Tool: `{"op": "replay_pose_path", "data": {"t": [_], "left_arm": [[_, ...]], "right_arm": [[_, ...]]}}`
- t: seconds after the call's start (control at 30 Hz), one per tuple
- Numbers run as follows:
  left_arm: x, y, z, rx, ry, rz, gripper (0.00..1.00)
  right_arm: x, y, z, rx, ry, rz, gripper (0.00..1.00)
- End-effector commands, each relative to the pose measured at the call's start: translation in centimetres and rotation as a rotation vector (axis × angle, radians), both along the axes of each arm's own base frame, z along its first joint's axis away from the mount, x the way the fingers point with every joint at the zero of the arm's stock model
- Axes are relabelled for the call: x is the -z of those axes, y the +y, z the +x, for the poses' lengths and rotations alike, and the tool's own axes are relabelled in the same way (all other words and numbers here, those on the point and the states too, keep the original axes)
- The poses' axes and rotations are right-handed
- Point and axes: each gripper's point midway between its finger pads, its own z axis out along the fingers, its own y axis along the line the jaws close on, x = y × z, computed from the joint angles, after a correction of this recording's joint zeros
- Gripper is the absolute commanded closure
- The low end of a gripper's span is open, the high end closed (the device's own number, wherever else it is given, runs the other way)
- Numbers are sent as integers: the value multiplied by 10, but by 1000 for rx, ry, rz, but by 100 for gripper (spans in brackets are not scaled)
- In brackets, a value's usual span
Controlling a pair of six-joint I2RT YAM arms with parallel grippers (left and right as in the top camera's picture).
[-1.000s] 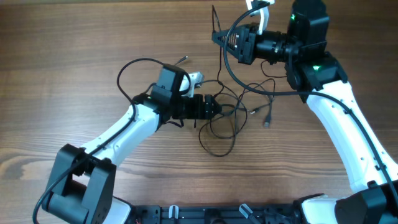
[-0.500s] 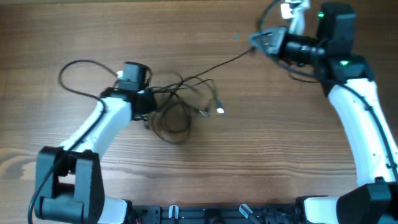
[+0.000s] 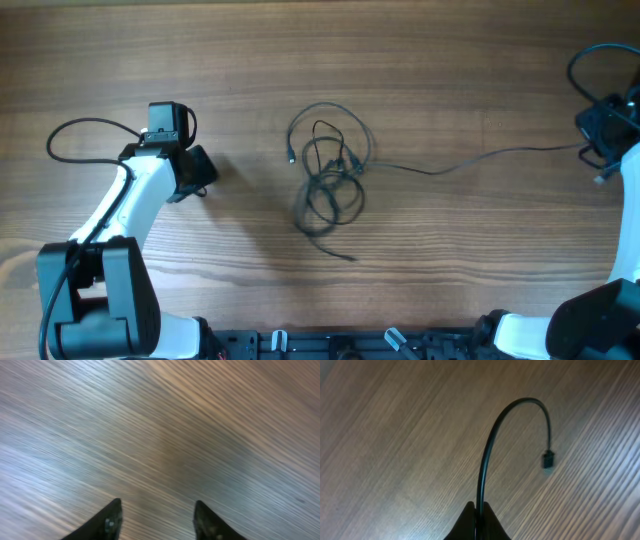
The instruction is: Untangle cables
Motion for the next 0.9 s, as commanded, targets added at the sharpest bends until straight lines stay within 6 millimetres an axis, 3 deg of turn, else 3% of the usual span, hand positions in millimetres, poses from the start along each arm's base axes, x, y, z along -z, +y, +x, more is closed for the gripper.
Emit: {"op": "replay_pose_path", "data": {"t": [0.0, 0.03, 0.1, 0.2, 0.33, 0.43, 0.5, 0.6, 0.7, 0.77, 0.87], "left_arm": [[-16, -74, 13, 206, -89, -376, 44], [-24, -97, 16, 299, -127, -457, 33], [-28, -127, 11, 445, -138, -481, 22], [-27, -156, 0, 587, -128, -467, 18], [-17, -179, -7, 692, -115, -296, 17], [-22, -197, 5, 748, -196, -236, 16], [-29, -202, 22, 695, -270, -197, 16], [-30, -208, 38, 589, -320, -234, 15], [-13, -212, 40, 536, -289, -267, 12], [-5, -221, 40, 556, -280, -314, 12], [3, -225, 39, 563, -265, -332, 13]], "right_arm": [[-13, 50, 30, -302, -119, 138, 55], [-17, 76, 37, -438, -159, 204, 45], [-14, 108, 35, -545, -142, 270, 35], [-2, 144, 24, -657, -59, 298, 30], [40, 217, 1, -809, 75, 375, 29], [83, 260, -17, -768, 170, 469, 29], [107, 287, -25, -751, 202, 507, 28], [125, 320, -22, -751, 185, 533, 28], [149, 341, -24, -659, 225, 573, 29], [168, 347, -17, -572, 237, 603, 31], [185, 346, 0, -497, 204, 597, 43]]}}
